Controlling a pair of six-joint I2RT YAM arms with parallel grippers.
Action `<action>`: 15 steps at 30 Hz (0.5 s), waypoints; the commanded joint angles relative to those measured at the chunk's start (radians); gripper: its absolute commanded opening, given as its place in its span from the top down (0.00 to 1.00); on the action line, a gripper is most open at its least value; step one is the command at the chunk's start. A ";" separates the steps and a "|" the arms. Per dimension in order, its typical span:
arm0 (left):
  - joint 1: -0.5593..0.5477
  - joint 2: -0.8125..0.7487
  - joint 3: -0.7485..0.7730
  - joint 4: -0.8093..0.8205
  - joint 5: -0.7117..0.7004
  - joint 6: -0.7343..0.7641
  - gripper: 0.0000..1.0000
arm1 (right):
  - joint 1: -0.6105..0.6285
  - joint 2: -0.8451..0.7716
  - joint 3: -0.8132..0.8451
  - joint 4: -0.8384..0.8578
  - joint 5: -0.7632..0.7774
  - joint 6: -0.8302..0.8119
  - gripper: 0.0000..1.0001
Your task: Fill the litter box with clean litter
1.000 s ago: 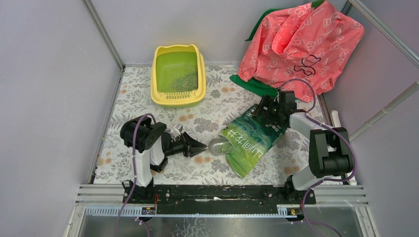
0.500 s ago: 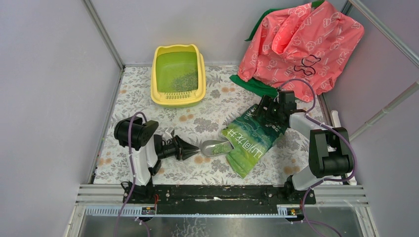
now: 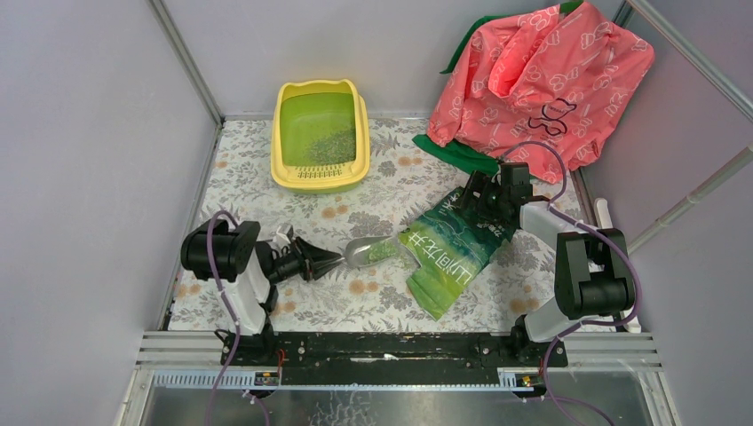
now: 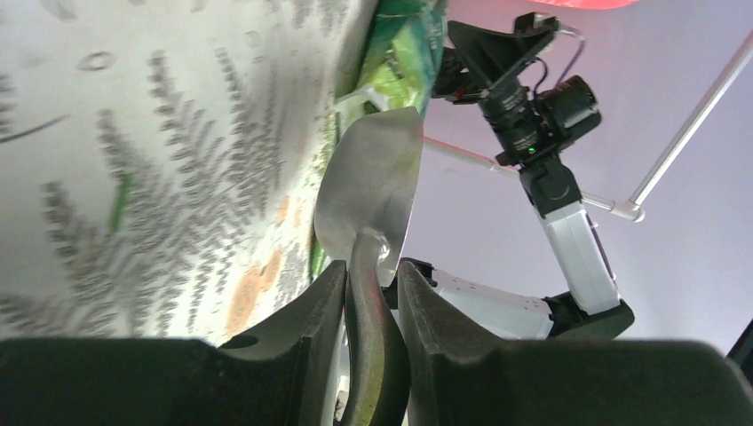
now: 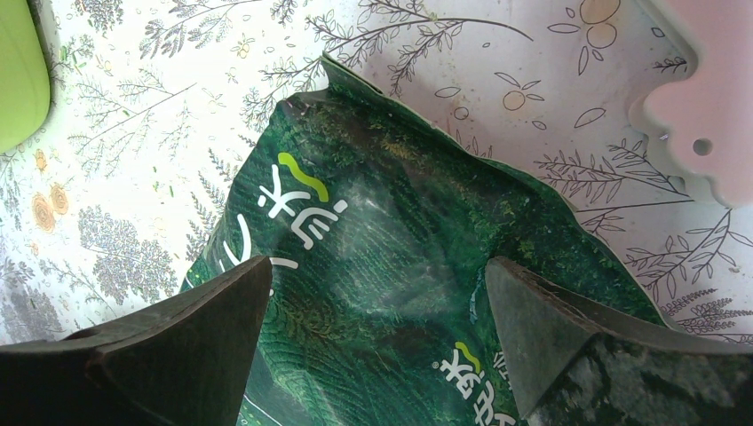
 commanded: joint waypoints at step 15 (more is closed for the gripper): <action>0.016 -0.288 0.134 0.069 -0.037 -0.345 1.00 | 0.029 0.027 0.029 -0.108 -0.034 0.004 0.02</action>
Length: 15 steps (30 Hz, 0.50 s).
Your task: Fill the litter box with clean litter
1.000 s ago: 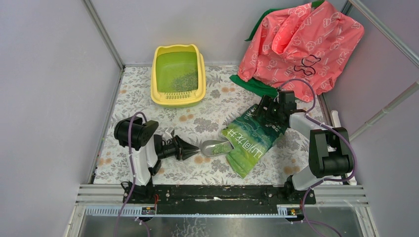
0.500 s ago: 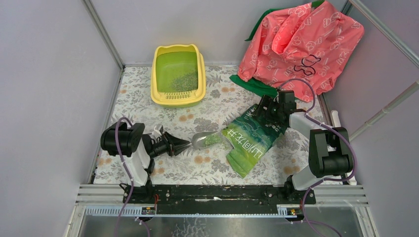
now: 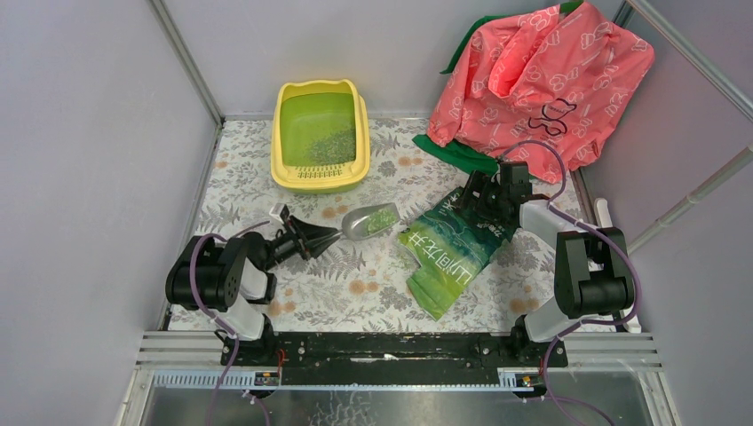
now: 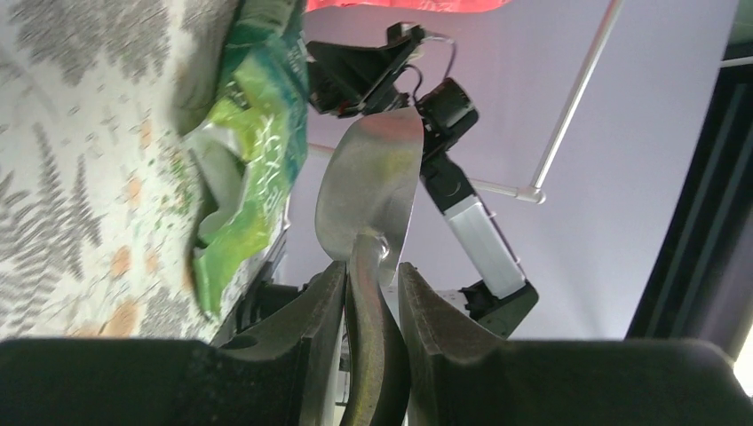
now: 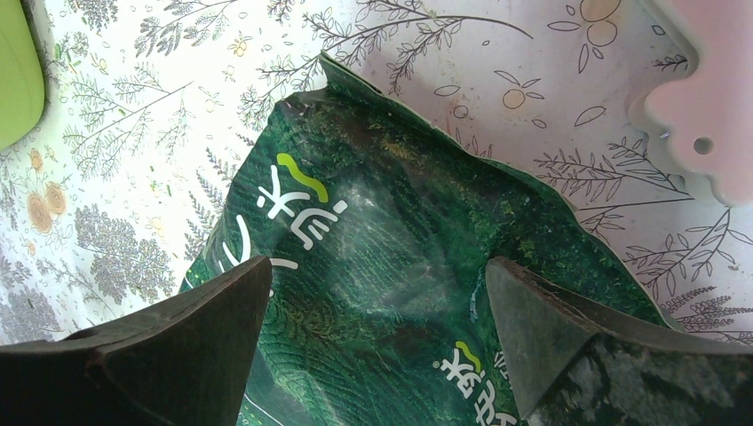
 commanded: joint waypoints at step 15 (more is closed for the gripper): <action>0.104 -0.020 0.464 -0.260 -0.169 -0.064 1.00 | 0.025 0.003 0.007 -0.088 -0.046 0.004 0.02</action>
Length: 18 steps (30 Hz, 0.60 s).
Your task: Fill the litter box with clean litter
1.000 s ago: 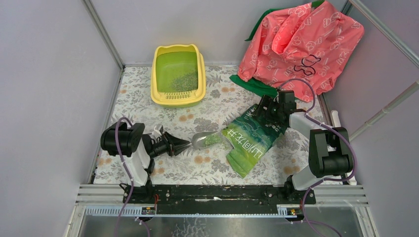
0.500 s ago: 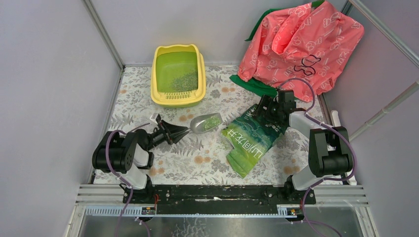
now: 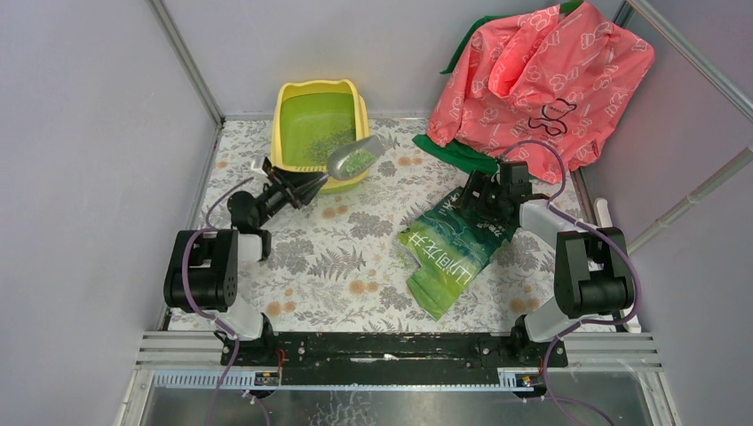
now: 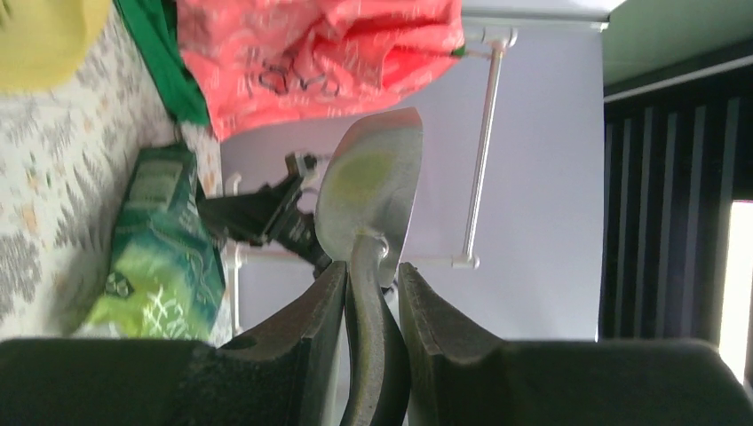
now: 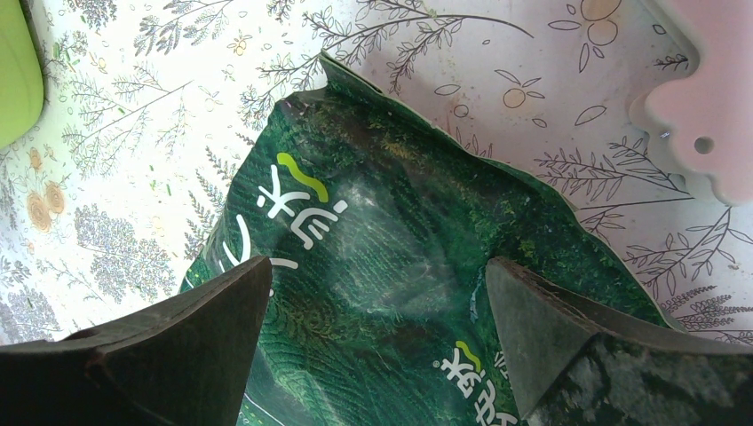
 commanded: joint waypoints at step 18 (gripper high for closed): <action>0.075 0.031 0.771 -1.252 -0.607 0.853 1.00 | 0.024 -0.124 -0.003 -0.155 -0.039 -0.011 0.01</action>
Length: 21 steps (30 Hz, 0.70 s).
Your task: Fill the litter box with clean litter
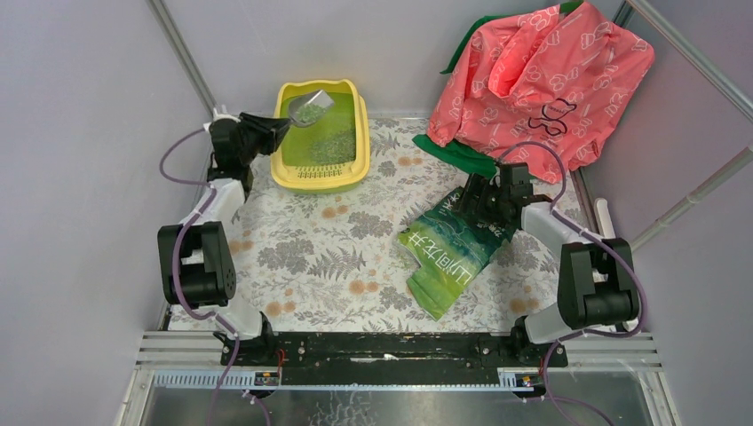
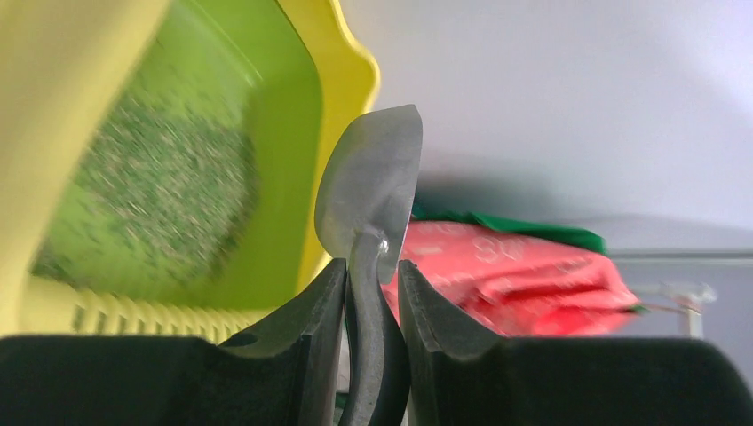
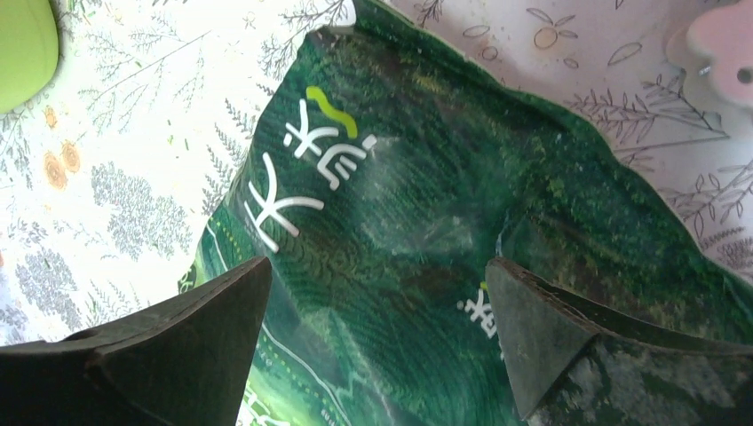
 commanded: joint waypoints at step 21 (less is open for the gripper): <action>-0.429 0.265 0.721 -0.745 -1.220 1.135 1.00 | 0.008 -0.212 0.004 -0.176 0.001 -0.037 0.00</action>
